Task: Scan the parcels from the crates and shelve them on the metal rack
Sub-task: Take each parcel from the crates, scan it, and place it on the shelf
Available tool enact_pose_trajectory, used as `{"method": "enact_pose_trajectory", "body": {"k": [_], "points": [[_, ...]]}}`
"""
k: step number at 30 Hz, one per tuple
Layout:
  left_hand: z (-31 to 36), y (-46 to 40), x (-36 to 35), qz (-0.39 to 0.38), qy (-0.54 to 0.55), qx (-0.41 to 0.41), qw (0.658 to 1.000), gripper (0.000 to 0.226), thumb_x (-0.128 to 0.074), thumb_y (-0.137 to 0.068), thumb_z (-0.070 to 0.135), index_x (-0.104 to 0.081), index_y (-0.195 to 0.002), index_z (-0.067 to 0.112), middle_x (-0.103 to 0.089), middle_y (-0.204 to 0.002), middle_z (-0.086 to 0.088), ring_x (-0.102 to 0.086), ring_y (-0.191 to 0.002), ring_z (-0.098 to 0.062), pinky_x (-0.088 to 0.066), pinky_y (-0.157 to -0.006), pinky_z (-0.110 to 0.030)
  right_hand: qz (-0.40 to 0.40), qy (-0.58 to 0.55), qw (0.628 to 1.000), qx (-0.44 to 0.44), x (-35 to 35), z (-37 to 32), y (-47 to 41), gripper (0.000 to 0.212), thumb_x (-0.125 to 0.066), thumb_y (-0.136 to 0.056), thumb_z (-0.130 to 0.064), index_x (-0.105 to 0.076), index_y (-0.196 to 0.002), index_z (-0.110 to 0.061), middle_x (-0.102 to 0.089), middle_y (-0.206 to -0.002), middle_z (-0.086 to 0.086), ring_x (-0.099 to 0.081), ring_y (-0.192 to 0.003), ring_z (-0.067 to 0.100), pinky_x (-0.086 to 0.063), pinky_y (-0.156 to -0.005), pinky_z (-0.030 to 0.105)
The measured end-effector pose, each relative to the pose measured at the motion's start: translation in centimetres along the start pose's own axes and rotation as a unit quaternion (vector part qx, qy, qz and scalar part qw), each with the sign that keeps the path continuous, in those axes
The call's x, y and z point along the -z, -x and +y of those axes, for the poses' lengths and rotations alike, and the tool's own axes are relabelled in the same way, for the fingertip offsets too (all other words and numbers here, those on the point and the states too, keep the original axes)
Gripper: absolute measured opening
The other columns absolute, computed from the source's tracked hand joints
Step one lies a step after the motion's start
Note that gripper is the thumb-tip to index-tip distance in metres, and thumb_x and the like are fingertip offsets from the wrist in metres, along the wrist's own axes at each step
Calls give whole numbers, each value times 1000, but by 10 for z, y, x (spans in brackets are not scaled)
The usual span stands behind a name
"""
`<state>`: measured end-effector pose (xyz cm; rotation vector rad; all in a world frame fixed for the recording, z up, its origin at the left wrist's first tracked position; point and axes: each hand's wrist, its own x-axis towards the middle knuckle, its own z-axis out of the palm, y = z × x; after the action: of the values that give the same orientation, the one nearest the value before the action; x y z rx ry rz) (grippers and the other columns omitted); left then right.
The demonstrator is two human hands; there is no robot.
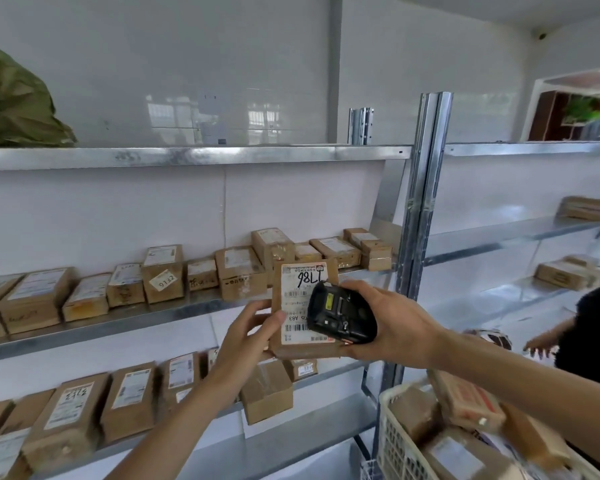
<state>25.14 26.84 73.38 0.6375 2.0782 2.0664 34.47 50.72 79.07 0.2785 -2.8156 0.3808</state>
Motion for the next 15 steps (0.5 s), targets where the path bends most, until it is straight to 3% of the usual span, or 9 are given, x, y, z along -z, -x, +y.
{"method": "enact_pose_trajectory", "body": {"k": [3, 6, 10, 12, 15], "points": [[-13, -21, -17, -66, -12, 17, 998, 62, -87, -70, 51, -62, -125, 36, -75, -115, 9, -74, -103, -14, -61, -87, -34, 1, -1, 1000, -29, -3, 34, 2, 91, -82, -77, -55, -28, -149, -43, -61, -126, -22, -57, -104, 0, -53, -92, 23], [-31, -47, -32, -115, -71, 28, 991, 84, -92, -58, 52, -58, -134, 39, -72, -120, 17, -70, -110, -10, -59, -93, -33, -2, -6, 999, -54, -11, 69, -2, 87, -83, -77, -53, -34, -148, -40, -58, -112, -27, -54, -95, -4, -44, -80, 9], [-64, -84, -54, -121, -109, 17, 986, 64, -90, -69, 35, -64, -127, 33, -73, -114, 23, -68, -109, 0, -57, -90, -20, -28, -2, 997, -72, -33, 114, -17, 84, -82, -76, -52, -36, -146, -44, -59, -110, -28, -56, -96, -5, -39, -73, 3], [-84, -105, -63, -122, -108, 13, 987, 57, -91, -69, 29, -68, -121, 32, -74, -113, 21, -69, -108, -2, -57, -93, -22, -44, -3, 996, -83, -48, 138, -30, 83, -81, -77, -50, -37, -146, -45, -64, -117, -25, -56, -97, -5, -38, -72, 2], [-120, -138, -75, -118, -78, 30, 990, 64, -97, -63, 21, -70, -121, 25, -75, -115, 10, -71, -108, -10, -59, -84, -24, -66, 8, 993, -102, -74, 173, -53, 85, -81, -75, -49, -36, -147, -47, -66, -119, -23, -56, -94, -2, -37, -69, 3]]}}
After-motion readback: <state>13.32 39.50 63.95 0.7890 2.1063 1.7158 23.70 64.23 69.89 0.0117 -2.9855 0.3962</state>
